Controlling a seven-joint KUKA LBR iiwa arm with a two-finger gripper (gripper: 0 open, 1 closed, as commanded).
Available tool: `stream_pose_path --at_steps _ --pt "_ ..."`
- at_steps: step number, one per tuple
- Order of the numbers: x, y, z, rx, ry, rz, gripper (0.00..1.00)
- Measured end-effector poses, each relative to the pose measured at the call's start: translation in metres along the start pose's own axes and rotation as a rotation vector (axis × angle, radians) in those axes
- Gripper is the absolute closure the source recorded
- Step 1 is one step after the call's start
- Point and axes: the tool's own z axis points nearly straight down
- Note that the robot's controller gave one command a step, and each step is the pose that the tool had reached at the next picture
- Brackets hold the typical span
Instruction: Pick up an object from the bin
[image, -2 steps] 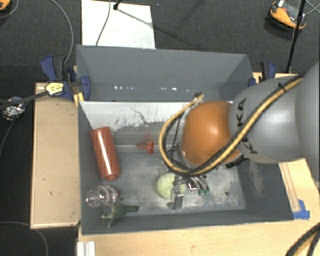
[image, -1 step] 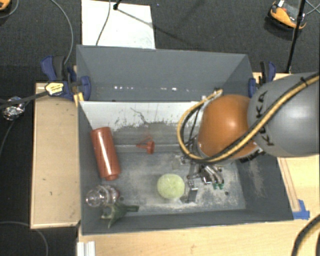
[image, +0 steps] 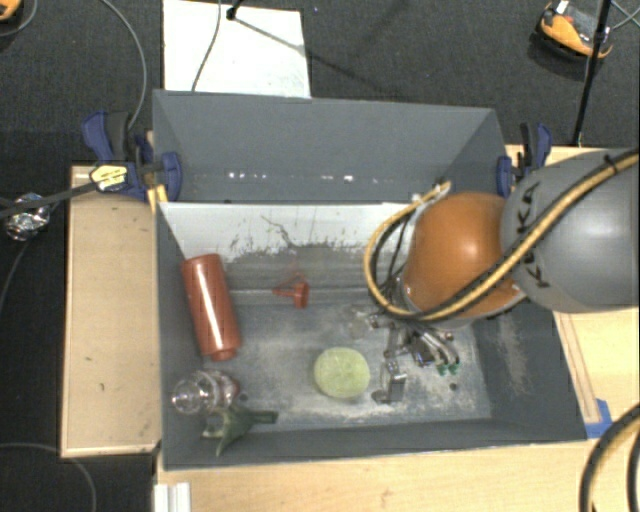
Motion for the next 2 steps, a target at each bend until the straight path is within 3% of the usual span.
stream_pose_path --at_steps 1,2 --pt "-0.001 0.005 0.007 -0.001 -0.001 -0.058 0.00" --pt "0.002 0.013 0.028 -0.002 0.000 -0.270 0.00"
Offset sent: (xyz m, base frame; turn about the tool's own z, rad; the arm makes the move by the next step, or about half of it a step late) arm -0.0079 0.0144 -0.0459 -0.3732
